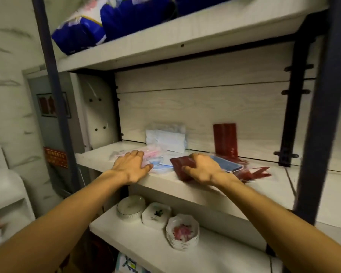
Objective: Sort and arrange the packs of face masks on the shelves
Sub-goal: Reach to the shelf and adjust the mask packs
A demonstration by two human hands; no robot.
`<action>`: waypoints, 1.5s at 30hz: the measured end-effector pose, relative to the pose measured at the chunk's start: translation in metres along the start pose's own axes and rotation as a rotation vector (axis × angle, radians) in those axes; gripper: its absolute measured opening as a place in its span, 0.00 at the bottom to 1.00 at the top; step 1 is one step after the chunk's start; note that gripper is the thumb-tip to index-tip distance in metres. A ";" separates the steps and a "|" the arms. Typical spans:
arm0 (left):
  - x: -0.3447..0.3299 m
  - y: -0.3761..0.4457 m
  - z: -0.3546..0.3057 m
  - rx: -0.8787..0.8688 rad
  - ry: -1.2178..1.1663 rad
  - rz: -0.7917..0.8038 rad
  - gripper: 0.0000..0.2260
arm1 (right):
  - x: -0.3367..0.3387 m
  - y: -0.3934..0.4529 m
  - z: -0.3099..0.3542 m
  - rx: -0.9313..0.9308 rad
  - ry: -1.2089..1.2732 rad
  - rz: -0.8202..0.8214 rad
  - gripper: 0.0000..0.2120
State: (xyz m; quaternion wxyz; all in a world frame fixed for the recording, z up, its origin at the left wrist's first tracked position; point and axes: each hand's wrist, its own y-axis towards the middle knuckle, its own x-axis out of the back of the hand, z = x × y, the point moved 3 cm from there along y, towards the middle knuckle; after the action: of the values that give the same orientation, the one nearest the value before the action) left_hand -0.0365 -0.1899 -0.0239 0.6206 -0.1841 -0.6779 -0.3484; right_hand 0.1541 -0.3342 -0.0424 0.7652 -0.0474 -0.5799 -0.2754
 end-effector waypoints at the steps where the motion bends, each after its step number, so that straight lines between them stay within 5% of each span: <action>1: -0.004 0.009 0.005 0.004 -0.004 0.004 0.29 | -0.007 0.011 0.003 -0.003 -0.007 0.009 0.23; 8: -0.035 0.069 0.045 0.046 -0.009 0.009 0.27 | -0.037 0.072 0.024 -0.020 -0.068 0.027 0.22; 18: -0.065 0.151 0.105 0.034 -0.016 0.036 0.25 | -0.063 0.140 0.056 -0.044 -0.148 0.123 0.36; 22: -0.075 0.182 0.126 0.047 -0.314 0.152 0.31 | -0.079 0.158 0.062 -0.118 -0.167 0.213 0.35; 26: -0.090 0.209 0.141 -0.074 -0.241 0.239 0.29 | -0.090 0.172 0.066 -0.166 -0.158 0.191 0.35; 32: -0.096 0.234 0.149 -0.218 -0.205 0.071 0.21 | -0.080 0.165 0.074 -0.248 -0.377 0.061 0.41; 38: -0.084 0.249 0.156 -0.218 -0.306 -0.043 0.19 | -0.069 0.156 0.092 -0.341 -0.474 0.036 0.24; 45: -0.067 0.258 0.163 -0.199 -0.689 -0.069 0.11 | -0.076 0.159 0.095 -0.294 -0.264 -0.230 0.10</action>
State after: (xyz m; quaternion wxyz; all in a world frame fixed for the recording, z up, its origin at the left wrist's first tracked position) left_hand 0.0341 0.1150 -0.0237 0.3226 -0.3274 -0.8159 -0.3509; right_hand 0.1348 -0.1350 -0.0421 0.6313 -0.1274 -0.6302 -0.4338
